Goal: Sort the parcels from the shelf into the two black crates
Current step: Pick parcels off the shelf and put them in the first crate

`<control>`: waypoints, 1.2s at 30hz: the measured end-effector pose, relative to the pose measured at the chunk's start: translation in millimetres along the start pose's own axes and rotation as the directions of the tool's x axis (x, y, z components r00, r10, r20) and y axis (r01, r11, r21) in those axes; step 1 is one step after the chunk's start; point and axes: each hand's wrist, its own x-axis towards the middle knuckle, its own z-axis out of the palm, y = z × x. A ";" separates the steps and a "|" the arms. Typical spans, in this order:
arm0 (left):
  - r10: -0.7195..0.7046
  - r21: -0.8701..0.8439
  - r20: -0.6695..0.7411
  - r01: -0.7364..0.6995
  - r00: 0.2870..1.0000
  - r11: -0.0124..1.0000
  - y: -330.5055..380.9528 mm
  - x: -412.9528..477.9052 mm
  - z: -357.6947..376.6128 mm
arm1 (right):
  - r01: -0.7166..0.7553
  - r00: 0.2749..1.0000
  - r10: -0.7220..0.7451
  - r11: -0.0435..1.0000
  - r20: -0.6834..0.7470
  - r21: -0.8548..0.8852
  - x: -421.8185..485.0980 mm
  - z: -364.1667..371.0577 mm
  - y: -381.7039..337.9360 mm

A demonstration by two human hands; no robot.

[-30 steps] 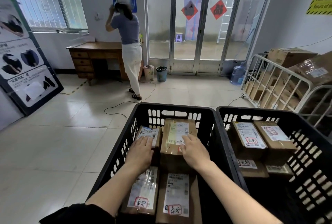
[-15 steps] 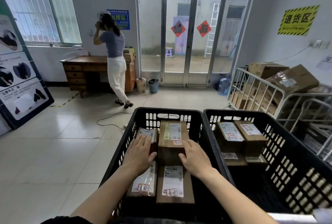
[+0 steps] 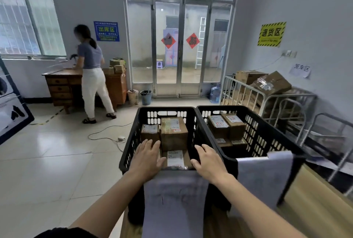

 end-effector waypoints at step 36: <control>0.756 -0.120 -0.053 -0.756 0.652 0.643 423.8 -221.3 -9.6 | -0.716 0.648 0.668 0.698 -0.367 0.007 -487.6 -217.4 199.0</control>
